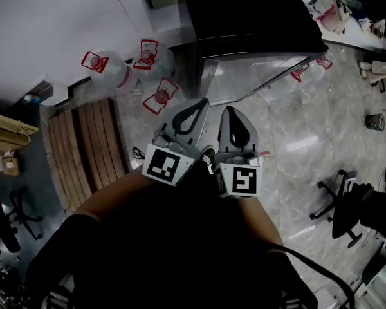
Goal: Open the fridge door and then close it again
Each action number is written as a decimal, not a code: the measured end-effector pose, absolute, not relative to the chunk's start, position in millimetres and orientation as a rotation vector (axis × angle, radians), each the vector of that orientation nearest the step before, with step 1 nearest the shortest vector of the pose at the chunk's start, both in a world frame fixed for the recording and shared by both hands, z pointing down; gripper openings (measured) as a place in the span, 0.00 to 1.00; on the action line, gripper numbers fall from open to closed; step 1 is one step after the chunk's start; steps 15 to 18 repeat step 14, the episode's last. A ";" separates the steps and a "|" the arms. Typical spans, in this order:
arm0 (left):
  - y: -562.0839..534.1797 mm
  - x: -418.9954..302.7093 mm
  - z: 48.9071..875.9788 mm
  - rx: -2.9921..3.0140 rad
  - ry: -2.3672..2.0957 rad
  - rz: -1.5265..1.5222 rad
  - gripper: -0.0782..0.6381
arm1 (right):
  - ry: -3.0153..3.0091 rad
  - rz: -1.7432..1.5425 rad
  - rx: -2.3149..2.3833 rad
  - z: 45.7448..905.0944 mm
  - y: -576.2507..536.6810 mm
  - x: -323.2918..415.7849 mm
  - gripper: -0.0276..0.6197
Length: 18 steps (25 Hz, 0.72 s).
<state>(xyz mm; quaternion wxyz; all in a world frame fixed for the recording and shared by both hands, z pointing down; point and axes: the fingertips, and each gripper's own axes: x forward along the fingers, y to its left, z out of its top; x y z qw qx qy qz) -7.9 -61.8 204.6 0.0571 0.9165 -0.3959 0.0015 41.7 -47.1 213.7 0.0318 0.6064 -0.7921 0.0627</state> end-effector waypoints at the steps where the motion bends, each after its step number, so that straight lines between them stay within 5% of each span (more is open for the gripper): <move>1: -61.4 -6.9 200.7 2.788 -1.201 0.001 0.12 | -2.443 0.175 1.869 208.1 -46.9 42.5 0.07; 18: -55.4 4.4 168.7 2.843 -1.218 -0.034 0.12 | -2.473 0.054 1.868 168.6 -43.2 45.7 0.07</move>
